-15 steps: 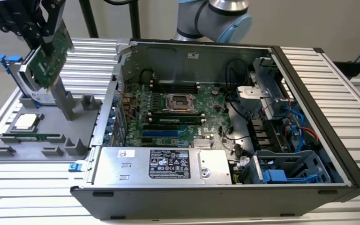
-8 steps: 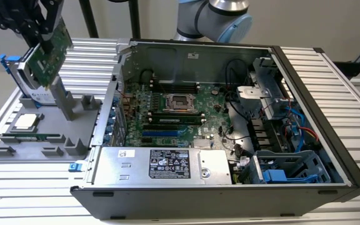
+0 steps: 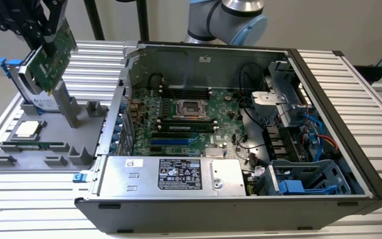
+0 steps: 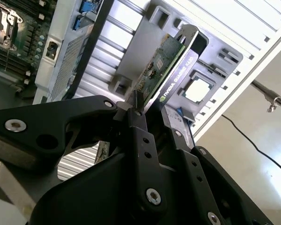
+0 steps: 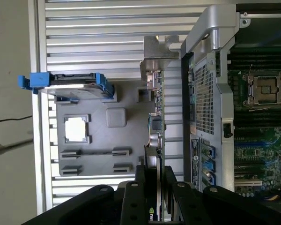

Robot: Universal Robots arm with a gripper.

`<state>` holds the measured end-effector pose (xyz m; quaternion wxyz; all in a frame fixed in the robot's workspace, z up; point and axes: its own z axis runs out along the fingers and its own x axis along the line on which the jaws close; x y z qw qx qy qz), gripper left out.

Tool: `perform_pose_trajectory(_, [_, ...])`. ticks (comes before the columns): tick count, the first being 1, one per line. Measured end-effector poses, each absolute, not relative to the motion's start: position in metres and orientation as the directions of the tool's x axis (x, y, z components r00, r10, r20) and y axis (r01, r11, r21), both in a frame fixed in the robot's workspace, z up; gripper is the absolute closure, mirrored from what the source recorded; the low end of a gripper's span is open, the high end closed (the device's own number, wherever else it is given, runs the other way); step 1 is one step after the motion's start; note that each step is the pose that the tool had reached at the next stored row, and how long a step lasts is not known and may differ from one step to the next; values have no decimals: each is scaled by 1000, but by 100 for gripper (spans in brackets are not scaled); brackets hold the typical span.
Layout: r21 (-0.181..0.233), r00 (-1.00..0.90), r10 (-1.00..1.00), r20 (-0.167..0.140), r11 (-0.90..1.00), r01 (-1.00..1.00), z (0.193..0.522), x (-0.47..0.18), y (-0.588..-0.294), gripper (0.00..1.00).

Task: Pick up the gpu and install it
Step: 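Pick up the gpu and move the gpu toward the slot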

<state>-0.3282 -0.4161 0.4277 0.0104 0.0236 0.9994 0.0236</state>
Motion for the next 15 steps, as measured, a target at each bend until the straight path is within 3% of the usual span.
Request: perform_pose_trajectory(15, [48, -999, 48, -19, 998, 47, 428, -318, -416, 100])
